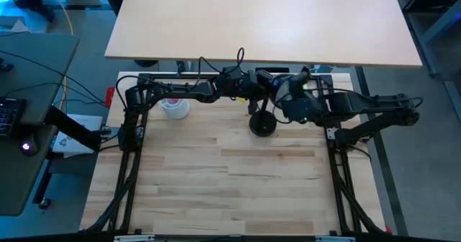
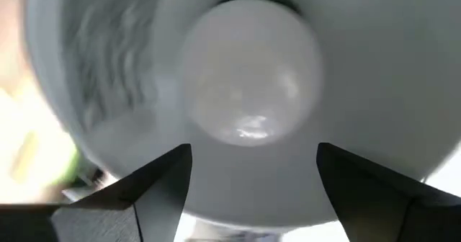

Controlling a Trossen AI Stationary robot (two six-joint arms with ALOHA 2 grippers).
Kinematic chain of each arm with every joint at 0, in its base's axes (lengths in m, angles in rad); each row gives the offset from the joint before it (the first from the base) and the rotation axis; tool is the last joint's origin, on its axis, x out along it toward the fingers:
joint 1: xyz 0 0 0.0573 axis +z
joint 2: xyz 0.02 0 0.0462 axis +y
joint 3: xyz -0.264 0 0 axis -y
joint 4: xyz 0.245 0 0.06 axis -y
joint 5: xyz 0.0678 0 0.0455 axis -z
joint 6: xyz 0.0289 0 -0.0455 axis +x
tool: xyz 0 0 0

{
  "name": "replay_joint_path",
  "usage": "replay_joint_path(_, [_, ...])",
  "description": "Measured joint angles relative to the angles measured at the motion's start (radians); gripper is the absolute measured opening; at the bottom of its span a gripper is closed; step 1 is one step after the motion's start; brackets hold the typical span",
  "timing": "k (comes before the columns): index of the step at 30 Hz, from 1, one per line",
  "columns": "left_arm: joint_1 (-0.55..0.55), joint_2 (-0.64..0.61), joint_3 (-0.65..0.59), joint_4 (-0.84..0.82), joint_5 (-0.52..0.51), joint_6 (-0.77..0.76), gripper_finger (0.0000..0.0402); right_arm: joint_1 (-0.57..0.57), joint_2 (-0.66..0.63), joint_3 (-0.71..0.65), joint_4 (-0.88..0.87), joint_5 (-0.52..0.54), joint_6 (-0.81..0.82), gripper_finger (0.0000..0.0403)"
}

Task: Screw lightbulb
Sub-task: Remove the light bulb from the desk lamp

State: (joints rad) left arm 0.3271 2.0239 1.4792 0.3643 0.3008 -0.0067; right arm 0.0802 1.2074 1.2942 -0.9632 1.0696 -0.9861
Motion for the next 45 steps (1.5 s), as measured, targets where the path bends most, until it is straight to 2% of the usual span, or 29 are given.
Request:
replay_joint_path(5, [-0.001,0.0,0.0,-0.001,0.006,0.008,0.0052,0.049,-0.004,0.0,-0.068,0.0,0.575,0.0296])
replay_joint_path(7, [-0.002,0.0,0.0,-0.001,0.009,0.008,0.0052,0.059,-0.004,0.0,-0.094,-0.064,0.816,0.0296])
replay_joint_path(10, [-0.002,0.0,0.0,-0.001,0.009,0.007,0.0052,0.052,-0.004,0.0,-0.102,-0.232,1.133,0.0296])
replay_joint_path(13, [-0.002,0.0,0.0,-0.002,0.009,0.007,0.0052,0.035,-0.004,0.0,-0.102,-0.286,1.429,0.0296])
replay_joint_path(15, [-0.002,0.0,0.0,-0.002,0.009,0.004,0.0052,0.019,-0.004,0.0,-0.102,-0.286,1.591,0.0296])
replay_joint_path(17, [-0.002,0.0,0.0,-0.001,0.008,0.004,0.0052,0.001,-0.004,0.0,-0.099,-0.286,1.658,0.0296])
replay_joint_path(26, [-0.001,0.0,0.0,-0.002,0.005,0.008,0.0052,-0.056,-0.004,0.0,0.106,-0.293,1.553,0.0296])
replay_joint_path(33, [0.0,0.0,0.0,-0.002,0.0,0.006,0.0052,-0.107,-0.004,0.0,0.114,-0.305,1.464,0.0285])
replay_joint_path(40, [0.0,0.0,0.0,-0.003,-0.002,0.007,0.0052,-0.113,-0.004,0.001,0.118,-0.301,1.183,0.0268])
replay_joint_path(45, [0.0,0.0,0.0,-0.002,-0.002,0.007,0.0052,-0.102,-0.005,0.001,0.121,-0.273,0.853,0.0266])
